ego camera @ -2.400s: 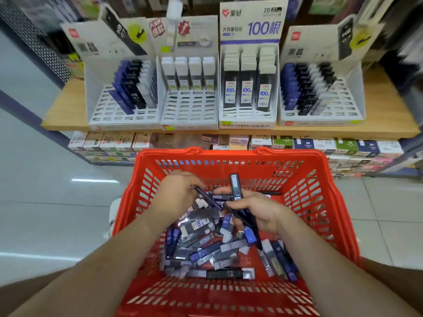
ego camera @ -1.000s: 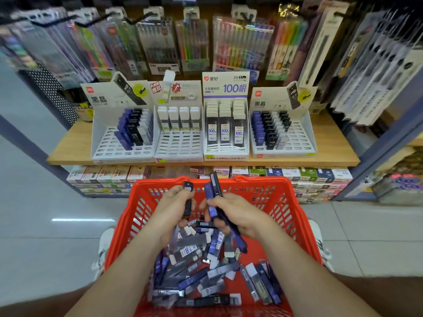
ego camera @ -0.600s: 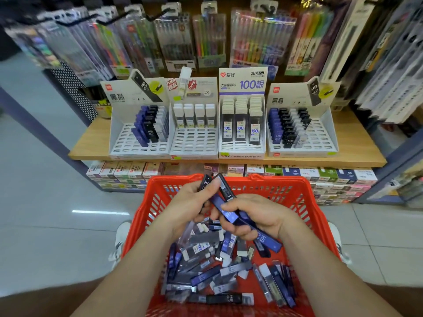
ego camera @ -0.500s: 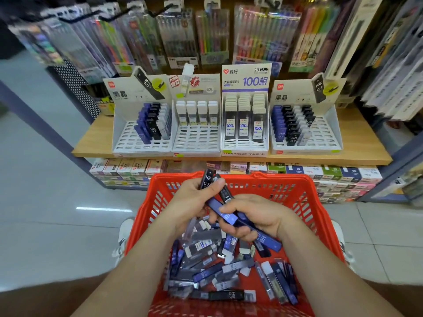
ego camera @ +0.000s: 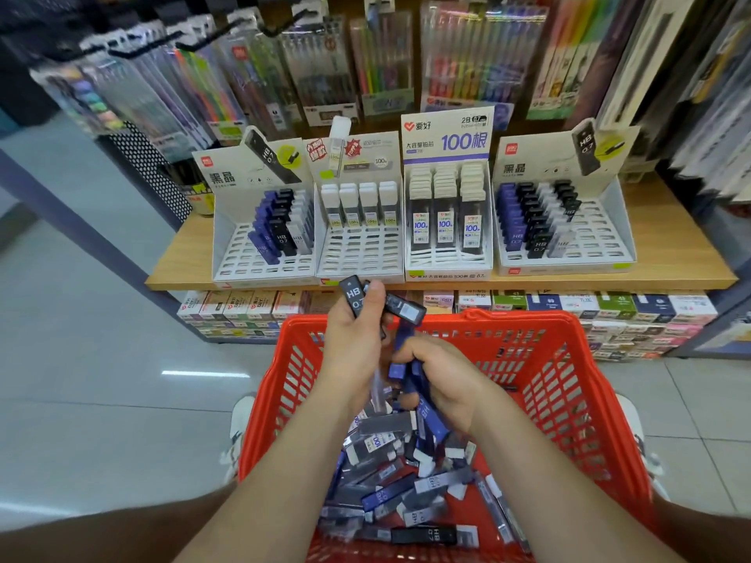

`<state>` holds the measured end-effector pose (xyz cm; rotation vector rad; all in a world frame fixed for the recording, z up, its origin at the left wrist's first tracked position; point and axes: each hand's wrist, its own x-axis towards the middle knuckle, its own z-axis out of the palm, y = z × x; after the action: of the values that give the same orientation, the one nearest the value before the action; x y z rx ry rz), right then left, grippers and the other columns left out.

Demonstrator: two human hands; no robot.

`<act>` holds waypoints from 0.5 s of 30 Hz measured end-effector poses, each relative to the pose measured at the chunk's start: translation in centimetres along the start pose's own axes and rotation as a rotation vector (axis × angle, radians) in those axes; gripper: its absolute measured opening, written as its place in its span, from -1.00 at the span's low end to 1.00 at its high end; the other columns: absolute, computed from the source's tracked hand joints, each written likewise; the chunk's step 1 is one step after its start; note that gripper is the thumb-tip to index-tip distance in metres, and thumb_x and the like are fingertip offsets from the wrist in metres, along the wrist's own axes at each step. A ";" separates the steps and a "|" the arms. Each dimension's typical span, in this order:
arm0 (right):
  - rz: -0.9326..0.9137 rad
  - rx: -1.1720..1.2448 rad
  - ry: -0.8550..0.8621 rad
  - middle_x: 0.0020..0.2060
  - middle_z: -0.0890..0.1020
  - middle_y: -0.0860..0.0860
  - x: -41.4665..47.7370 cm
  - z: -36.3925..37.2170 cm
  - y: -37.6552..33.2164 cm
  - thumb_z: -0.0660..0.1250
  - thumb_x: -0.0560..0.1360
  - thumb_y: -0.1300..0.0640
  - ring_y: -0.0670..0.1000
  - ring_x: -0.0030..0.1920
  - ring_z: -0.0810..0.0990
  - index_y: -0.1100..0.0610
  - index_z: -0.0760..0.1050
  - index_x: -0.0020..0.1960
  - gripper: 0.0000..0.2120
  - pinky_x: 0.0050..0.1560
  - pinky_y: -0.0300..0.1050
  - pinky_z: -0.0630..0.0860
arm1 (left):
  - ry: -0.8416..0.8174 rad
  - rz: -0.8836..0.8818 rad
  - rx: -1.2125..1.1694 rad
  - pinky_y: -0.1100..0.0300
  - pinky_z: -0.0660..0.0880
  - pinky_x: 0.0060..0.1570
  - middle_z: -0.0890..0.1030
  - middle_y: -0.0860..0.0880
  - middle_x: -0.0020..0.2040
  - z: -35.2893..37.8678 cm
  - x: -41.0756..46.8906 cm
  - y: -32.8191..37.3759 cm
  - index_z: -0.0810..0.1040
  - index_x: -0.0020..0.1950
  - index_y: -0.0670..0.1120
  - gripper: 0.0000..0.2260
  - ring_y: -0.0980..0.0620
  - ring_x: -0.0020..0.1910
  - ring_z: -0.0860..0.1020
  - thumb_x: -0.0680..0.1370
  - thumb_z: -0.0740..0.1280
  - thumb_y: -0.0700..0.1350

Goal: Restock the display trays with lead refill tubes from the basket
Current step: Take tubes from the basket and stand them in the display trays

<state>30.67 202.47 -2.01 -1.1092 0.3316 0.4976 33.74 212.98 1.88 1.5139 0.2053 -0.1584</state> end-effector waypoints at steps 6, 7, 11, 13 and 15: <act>-0.020 0.027 -0.035 -0.42 0.54 0.14 0.2 0.8 -0.8 0.17 0.45 0.27 0.06 -0.50 0.44 0.25 0.47 -0.14 -0.88 -0.53 -0.18 0.26 | 0.022 0.090 0.217 0.10 0.55 -0.12 0.66 -0.07 -0.20 1.5 0.8 -0.2 0.54 -0.15 -0.08 -0.76 -0.01 -0.20 0.63 0.59 0.26 0.05; -0.024 0.012 -0.044 -0.42 0.55 0.14 0.3 0.5 -0.9 0.19 0.47 0.24 0.06 -0.49 0.46 0.25 0.50 -0.13 -0.87 -0.53 -0.17 0.28 | -0.004 0.062 0.213 0.07 0.56 -0.11 0.67 -0.10 -0.18 1.7 1.0 -0.2 0.56 -0.11 -0.11 -0.76 -0.05 -0.18 0.64 0.58 0.27 0.04; -0.093 -0.045 -0.049 -0.40 0.59 0.05 0.3 -1.1 -1.4 0.27 0.54 0.23 0.02 -0.46 0.52 0.13 0.54 -0.03 -0.91 -0.52 -0.20 0.33 | -0.116 -0.061 0.086 0.14 0.55 -0.26 0.62 -0.11 -0.27 3.0 1.8 -0.4 0.56 -0.01 -0.28 -0.73 -0.03 -0.27 0.60 0.55 0.33 -0.05; -0.128 -0.101 -0.048 -0.34 0.62 0.01 0.3 -1.9 -1.7 0.28 0.53 0.27 0.02 -0.37 0.57 0.04 0.55 0.00 -0.84 -0.48 -0.19 0.42 | -0.129 -0.081 0.068 0.21 0.54 -0.31 0.63 -0.10 -0.27 3.8 2.1 -0.7 0.55 0.01 -0.32 -0.70 0.03 -0.30 0.61 0.55 0.32 -0.05; -0.147 -0.167 -0.022 -0.25 0.63 0.05 0.5 -2.9 -1.9 0.28 0.49 0.27 0.05 -0.26 0.60 0.04 0.56 0.03 -0.80 -0.39 -0.15 0.52 | -0.138 -0.109 0.055 0.17 0.53 -0.25 0.67 -0.11 -0.21 4.6 2.3 -1.0 0.58 0.02 -0.29 -0.70 0.01 -0.26 0.64 0.55 0.32 -0.03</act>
<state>32.08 199.30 -2.04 -1.2787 0.1897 0.4116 35.92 208.40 0.61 1.5407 0.1744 -0.3573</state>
